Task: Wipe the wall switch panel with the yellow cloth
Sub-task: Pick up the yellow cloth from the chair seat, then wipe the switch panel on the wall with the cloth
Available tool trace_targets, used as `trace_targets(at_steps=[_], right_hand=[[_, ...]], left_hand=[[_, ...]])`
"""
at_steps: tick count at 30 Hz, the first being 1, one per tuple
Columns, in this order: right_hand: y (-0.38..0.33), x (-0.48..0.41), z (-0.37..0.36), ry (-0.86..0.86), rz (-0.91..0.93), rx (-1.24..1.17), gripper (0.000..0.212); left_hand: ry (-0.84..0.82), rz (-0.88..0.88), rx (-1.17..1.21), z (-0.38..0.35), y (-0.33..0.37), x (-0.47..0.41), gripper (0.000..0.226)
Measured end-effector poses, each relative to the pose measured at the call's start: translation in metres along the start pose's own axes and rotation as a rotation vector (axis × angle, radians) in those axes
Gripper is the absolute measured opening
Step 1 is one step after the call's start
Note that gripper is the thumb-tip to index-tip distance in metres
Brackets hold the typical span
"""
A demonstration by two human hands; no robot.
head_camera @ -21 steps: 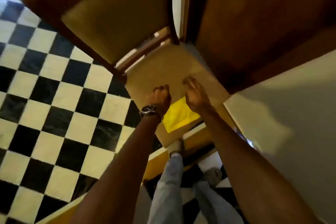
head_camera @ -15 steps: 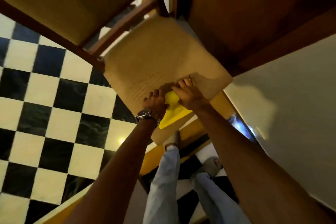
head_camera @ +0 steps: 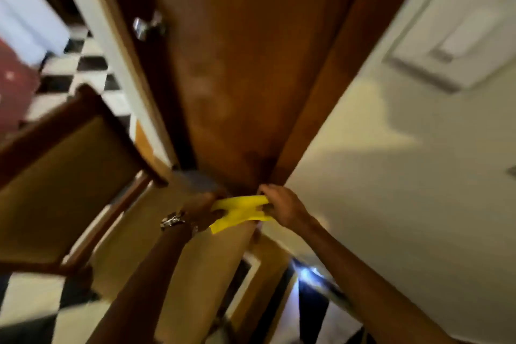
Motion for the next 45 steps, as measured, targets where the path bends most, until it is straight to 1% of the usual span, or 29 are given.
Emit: trace_targets(at_steps=[2, 4, 5, 6, 7, 8, 10, 12, 13, 15, 17, 18, 20, 22, 23, 24, 25, 26, 27, 28, 29, 30, 31, 32, 33, 35, 37, 41, 45], right_hand=[[-0.003, 0.051, 0.092, 0.224, 0.009, -0.136, 0.030], [-0.007, 0.127, 0.176, 0.477, 0.030, -0.252, 0.029], [-0.009, 0.160, 0.204, 0.602, 0.050, -0.310, 0.028], [-0.008, 0.198, 0.226, 0.739, 0.056, -0.363, 0.028], [-0.003, 0.235, 0.239, 0.891, 0.037, -0.388, 0.030], [0.005, 0.282, 0.250, 1.063, 0.004, -0.386, 0.031], [0.021, 0.361, 0.251, 1.344, -0.071, -0.335, 0.033], [0.037, 0.427, 0.248, 1.560, -0.123, -0.278, 0.027], [0.049, 0.465, 0.248, 1.651, -0.161, -0.201, 0.022], [0.066, 0.505, 0.251, 1.714, -0.269, -0.002, 0.018], [0.090, 0.530, 0.256, 1.731, -0.421, 0.085, 0.023], [0.104, 0.542, 0.258, 1.735, -0.504, 0.099, 0.026], [0.120, 0.547, 0.260, 1.702, -0.638, 0.096, 0.030], [0.128, 0.549, 0.256, 1.705, -0.671, 0.077, 0.026], [0.130, 0.549, 0.255, 1.725, -0.667, 0.066, 0.025], [0.132, 0.546, 0.253, 1.739, -0.670, 0.033, 0.025], [0.135, 0.544, 0.252, 1.760, -0.689, -0.012, 0.025], [0.138, 0.544, 0.248, 1.791, -0.710, -0.063, 0.021], [0.139, 0.542, 0.242, 1.825, -0.722, -0.118, 0.019], [0.140, 0.539, 0.238, 1.849, -0.732, -0.166, 0.020], [0.141, 0.534, 0.236, 1.851, -0.746, -0.208, 0.023], [0.142, 0.526, 0.234, 1.843, -0.765, -0.241, 0.027], [0.141, 0.517, 0.234, 1.828, -0.775, -0.268, 0.031], [0.140, 0.506, 0.232, 1.817, -0.775, -0.289, 0.035], [0.139, 0.496, 0.229, 1.820, -0.758, -0.299, 0.040], [0.142, 0.479, 0.224, 1.833, -0.683, -0.307, 0.050], [0.149, 0.467, 0.221, 1.832, -0.658, -0.269, 0.058], [0.151, 0.458, 0.222, 1.825, -0.689, -0.111, 0.062], [0.157, 0.457, 0.228, 1.805, -0.704, -0.116, 0.065]], left_hand=[[0.057, -0.107, 0.031, 0.072, 0.063, 0.010, 0.050], [0.063, -0.209, 0.019, 0.131, 0.143, 0.031, 0.056], [0.042, -0.279, -0.002, 0.148, 0.178, 0.039, 0.054], [0.022, -0.346, -0.045, 0.161, 0.216, 0.051, 0.043], [0.014, -0.400, -0.088, 0.168, 0.251, 0.064, 0.034], [0.012, -0.464, -0.139, 0.172, 0.296, 0.078, 0.032], [-0.005, -0.577, -0.257, 0.162, 0.369, 0.099, 0.036], [-0.047, -0.678, -0.354, 0.140, 0.431, 0.118, 0.037], [-0.061, -0.724, -0.414, 0.123, 0.466, 0.129, 0.037], [-0.062, -0.760, -0.463, 0.102, 0.513, 0.144, 0.041], [-0.093, -0.757, -0.464, 0.082, 0.547, 0.156, 0.037], [-0.104, -0.732, -0.515, 0.068, 0.564, 0.161, 0.037], [-0.186, -0.598, -0.693, 0.044, 0.571, 0.164, 0.041], [-0.408, -0.384, -0.845, 0.014, 0.558, 0.175, 0.050], [-0.496, -0.320, -0.911, 0.005, 0.556, 0.187, 0.052], [-0.534, -0.297, -0.954, 0.003, 0.558, 0.200, 0.054], [-0.508, -0.324, -0.980, 0.010, 0.573, 0.215, 0.054], [-0.404, -0.429, -1.001, 0.022, 0.601, 0.231, 0.051], [-0.192, -0.596, -1.024, 0.044, 0.638, 0.250, 0.046], [0.139, -0.812, -1.066, 0.075, 0.681, 0.277, 0.038], [0.515, -1.063, -1.060, 0.107, 0.718, 0.316, 0.028], [0.844, -1.291, -0.999, 0.135, 0.739, 0.355, 0.020], [1.115, -1.438, -0.931, 0.161, 0.749, 0.384, 0.020], [1.312, -1.486, -0.904, 0.185, 0.757, 0.397, 0.032], [1.428, -1.448, -0.913, 0.206, 0.766, 0.396, 0.047], [1.500, -1.301, -0.917, 0.239, 0.782, 0.376, 0.070], [1.554, -1.238, -0.893, 0.248, 0.782, 0.358, 0.081], [1.644, -1.261, -0.841, 0.247, 0.770, 0.340, 0.079], [1.725, -1.238, -0.796, 0.252, 0.767, 0.337, 0.077]])
Point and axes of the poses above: each hand's wrist, its own x-axis away from the middle knuckle, its own z-axis out of the back of the hand, y = z × x, the point moved 10 cm from there along -x, towards the middle knuckle, and after that the axes turned 9 degrees about -y, right-handed, at the moved point
